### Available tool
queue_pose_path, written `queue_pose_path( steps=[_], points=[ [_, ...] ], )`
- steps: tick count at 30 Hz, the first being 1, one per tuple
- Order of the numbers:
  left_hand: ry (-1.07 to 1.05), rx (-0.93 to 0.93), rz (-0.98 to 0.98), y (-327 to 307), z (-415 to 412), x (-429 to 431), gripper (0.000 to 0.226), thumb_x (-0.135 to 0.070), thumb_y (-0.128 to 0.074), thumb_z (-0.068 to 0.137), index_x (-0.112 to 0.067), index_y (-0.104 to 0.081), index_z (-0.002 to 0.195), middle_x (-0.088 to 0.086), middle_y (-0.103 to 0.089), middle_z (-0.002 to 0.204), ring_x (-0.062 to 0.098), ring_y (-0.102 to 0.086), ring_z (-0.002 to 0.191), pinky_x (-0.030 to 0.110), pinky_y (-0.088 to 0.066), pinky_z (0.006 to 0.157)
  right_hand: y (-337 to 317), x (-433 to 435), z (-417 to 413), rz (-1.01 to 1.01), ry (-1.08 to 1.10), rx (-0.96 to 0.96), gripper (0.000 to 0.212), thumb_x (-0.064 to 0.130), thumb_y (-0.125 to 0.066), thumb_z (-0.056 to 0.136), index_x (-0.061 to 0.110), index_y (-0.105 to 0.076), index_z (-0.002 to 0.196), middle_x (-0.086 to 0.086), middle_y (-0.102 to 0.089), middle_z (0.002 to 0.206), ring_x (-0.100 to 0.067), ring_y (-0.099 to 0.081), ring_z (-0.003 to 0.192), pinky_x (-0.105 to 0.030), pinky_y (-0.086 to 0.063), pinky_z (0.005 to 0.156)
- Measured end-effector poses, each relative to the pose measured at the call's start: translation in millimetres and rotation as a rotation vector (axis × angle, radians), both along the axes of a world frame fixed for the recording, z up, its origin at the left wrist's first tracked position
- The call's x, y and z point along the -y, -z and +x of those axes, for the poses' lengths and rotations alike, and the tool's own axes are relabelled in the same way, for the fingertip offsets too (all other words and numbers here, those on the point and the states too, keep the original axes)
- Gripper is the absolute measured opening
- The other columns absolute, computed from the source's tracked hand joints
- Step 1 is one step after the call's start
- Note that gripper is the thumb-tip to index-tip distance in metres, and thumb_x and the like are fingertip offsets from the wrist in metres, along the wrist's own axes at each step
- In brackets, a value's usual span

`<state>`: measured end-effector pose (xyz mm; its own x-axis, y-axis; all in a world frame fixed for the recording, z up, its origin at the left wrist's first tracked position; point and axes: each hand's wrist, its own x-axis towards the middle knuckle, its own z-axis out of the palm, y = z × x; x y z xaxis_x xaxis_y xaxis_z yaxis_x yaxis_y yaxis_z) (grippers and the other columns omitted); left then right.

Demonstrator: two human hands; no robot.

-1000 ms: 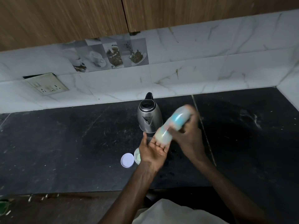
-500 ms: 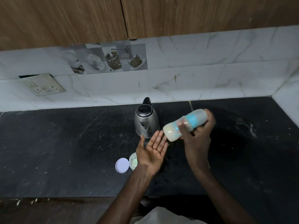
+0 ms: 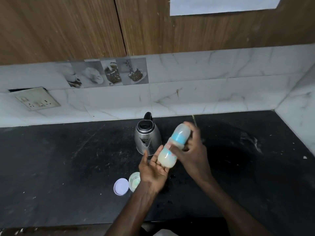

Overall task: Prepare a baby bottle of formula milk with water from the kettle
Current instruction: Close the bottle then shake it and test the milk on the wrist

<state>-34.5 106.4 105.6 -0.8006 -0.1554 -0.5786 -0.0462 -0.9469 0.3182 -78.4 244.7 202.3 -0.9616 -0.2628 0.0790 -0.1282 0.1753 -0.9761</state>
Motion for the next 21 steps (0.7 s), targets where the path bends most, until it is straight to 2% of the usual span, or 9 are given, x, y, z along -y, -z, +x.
queue_pose_path(
  steps=[3,4,7,8,12,14,17,18,21],
  points=[
    [-0.009,0.031,-0.026,0,0,3,0.064,-0.054,-0.05,0.102,-0.001,-0.065,0.135,0.017,-0.069,0.137,0.032,-0.064,0.13,0.043,-0.041,0.119,-9,-2,-9,-0.354,0.359,0.02,0.073,0.026,-0.082,0.089,0.041,-0.037,0.145,0.012,-0.067,0.119,-0.009,-0.073,0.102,-0.044,-0.065,0.083],
    [-0.007,0.026,-0.022,2,-1,4,0.065,-0.053,-0.05,0.102,-0.001,-0.064,0.137,0.017,-0.07,0.134,0.032,-0.065,0.128,0.043,-0.042,0.118,-8,4,-6,-0.327,0.378,0.009,0.075,0.026,-0.082,0.09,0.037,-0.035,0.147,0.01,-0.066,0.119,-0.008,-0.073,0.1,-0.044,-0.065,0.083],
    [-0.018,0.023,0.017,-4,0,0,0.062,-0.052,-0.049,0.102,0.001,-0.069,0.126,0.023,-0.074,0.121,0.036,-0.075,0.104,0.046,-0.055,0.097,5,11,10,0.015,-0.001,0.023,0.08,0.03,-0.089,0.079,0.043,-0.042,0.142,0.009,-0.072,0.114,-0.007,-0.074,0.095,-0.039,-0.064,0.08],
    [-0.012,0.014,0.011,-2,-1,-1,0.061,-0.053,-0.049,0.102,0.0,-0.07,0.125,0.024,-0.074,0.122,0.037,-0.075,0.104,0.047,-0.054,0.097,6,7,10,0.033,-0.049,0.012,0.079,0.031,-0.09,0.076,0.044,-0.045,0.14,0.013,-0.072,0.113,-0.008,-0.074,0.095,-0.037,-0.064,0.08],
    [-0.016,0.04,-0.028,5,-2,6,0.066,-0.054,-0.051,0.1,-0.002,-0.062,0.139,0.017,-0.069,0.137,0.032,-0.062,0.132,0.044,-0.038,0.121,-7,0,-11,-0.345,0.355,0.033,0.075,0.026,-0.083,0.088,0.036,-0.037,0.146,0.008,-0.067,0.118,-0.01,-0.074,0.1,-0.045,-0.066,0.08],
    [-0.025,0.045,-0.018,2,-3,6,0.066,-0.054,-0.051,0.099,-0.002,-0.064,0.136,0.018,-0.065,0.141,0.034,-0.059,0.136,0.044,-0.036,0.123,0,8,-3,-0.269,0.374,0.018,0.077,0.024,-0.082,0.089,0.036,-0.033,0.148,0.013,-0.065,0.117,-0.006,-0.073,0.098,-0.047,-0.065,0.081],
    [-0.014,0.03,0.049,-2,-5,-1,0.067,-0.056,-0.054,0.097,-0.001,-0.064,0.136,0.024,-0.063,0.142,0.04,-0.054,0.139,0.051,-0.038,0.12,17,8,11,0.071,-0.002,0.057,0.077,0.027,-0.09,0.078,0.047,-0.044,0.136,0.015,-0.072,0.111,-0.004,-0.073,0.093,-0.041,-0.064,0.082],
    [-0.009,0.023,0.041,-2,-5,-1,0.068,-0.056,-0.054,0.097,-0.001,-0.064,0.137,0.022,-0.064,0.141,0.039,-0.055,0.139,0.051,-0.037,0.121,15,5,8,0.067,0.017,0.039,0.076,0.029,-0.091,0.077,0.048,-0.045,0.135,0.015,-0.072,0.111,-0.005,-0.074,0.093,-0.04,-0.064,0.082],
    [-0.008,0.02,-0.032,-4,-1,-1,0.067,-0.055,-0.055,0.097,-0.003,-0.064,0.138,0.015,-0.069,0.138,0.031,-0.061,0.134,0.046,-0.036,0.123,1,0,-10,-0.193,0.344,-0.015,0.075,0.031,-0.086,0.084,0.044,-0.04,0.141,0.011,-0.067,0.119,-0.009,-0.073,0.101,-0.039,-0.064,0.082]
  ],
)
